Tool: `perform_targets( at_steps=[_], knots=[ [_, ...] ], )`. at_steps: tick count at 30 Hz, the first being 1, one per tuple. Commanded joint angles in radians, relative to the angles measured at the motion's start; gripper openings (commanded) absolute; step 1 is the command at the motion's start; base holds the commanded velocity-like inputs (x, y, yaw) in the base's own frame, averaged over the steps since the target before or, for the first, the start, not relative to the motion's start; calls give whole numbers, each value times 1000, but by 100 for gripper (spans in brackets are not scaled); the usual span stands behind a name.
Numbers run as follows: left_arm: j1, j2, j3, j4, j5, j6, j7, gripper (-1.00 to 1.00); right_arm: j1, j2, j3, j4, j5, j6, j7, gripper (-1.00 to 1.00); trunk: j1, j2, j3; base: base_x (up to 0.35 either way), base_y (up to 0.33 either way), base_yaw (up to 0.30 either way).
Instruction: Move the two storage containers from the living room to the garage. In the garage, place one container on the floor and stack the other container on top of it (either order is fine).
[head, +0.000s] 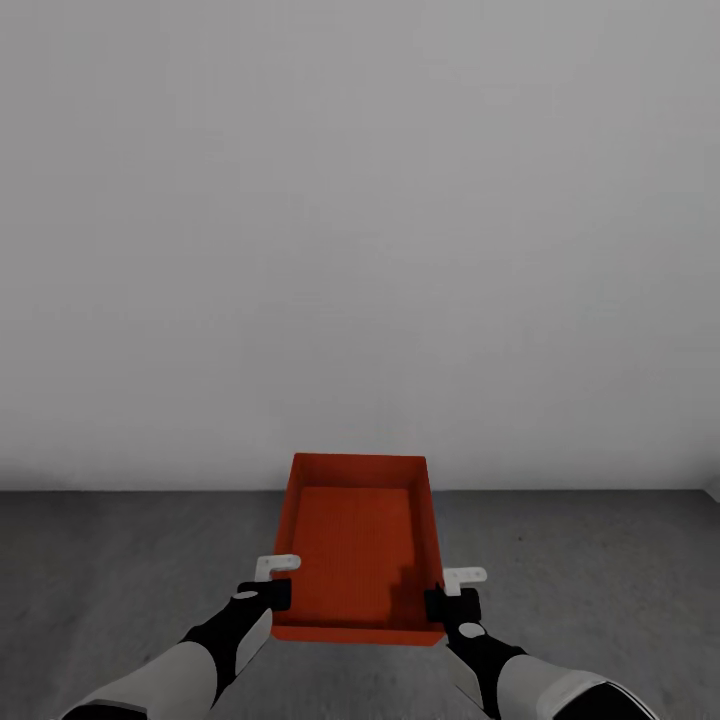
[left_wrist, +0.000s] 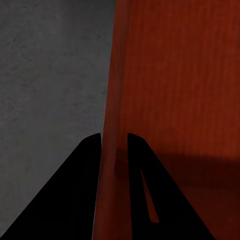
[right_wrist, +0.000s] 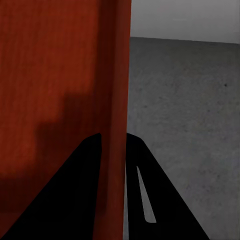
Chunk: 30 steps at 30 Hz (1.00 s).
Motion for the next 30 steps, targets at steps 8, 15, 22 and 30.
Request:
perform_targets(
  at_steps=[8, 15, 22, 30],
  knots=[
    [-1, 6, 13, -6, 3, 6, 11, -100, 0, 1, -22, 2, -10, -3, -2, -100, 0, -1, -14, 0, 0, 0],
    [-1, 6, 13, -6, 3, 6, 11, -100, 0, 1, -21, 2, -10, -3, -1, -100, 0, -1, -25, 0, 0, 0],
    [-1, 6, 12, -7, 3, 6, 11, -100, 0, 1, -22, 2, -10, -3, -2, -100, 0, -1, -36, 0, 0, 0],
    [-1, 7, 13, -7, 3, 6, 11, -100, 0, 1, -21, 2, -10, -3, -3, -100, 0, -1, -49, 0, 0, 0]
  ],
)
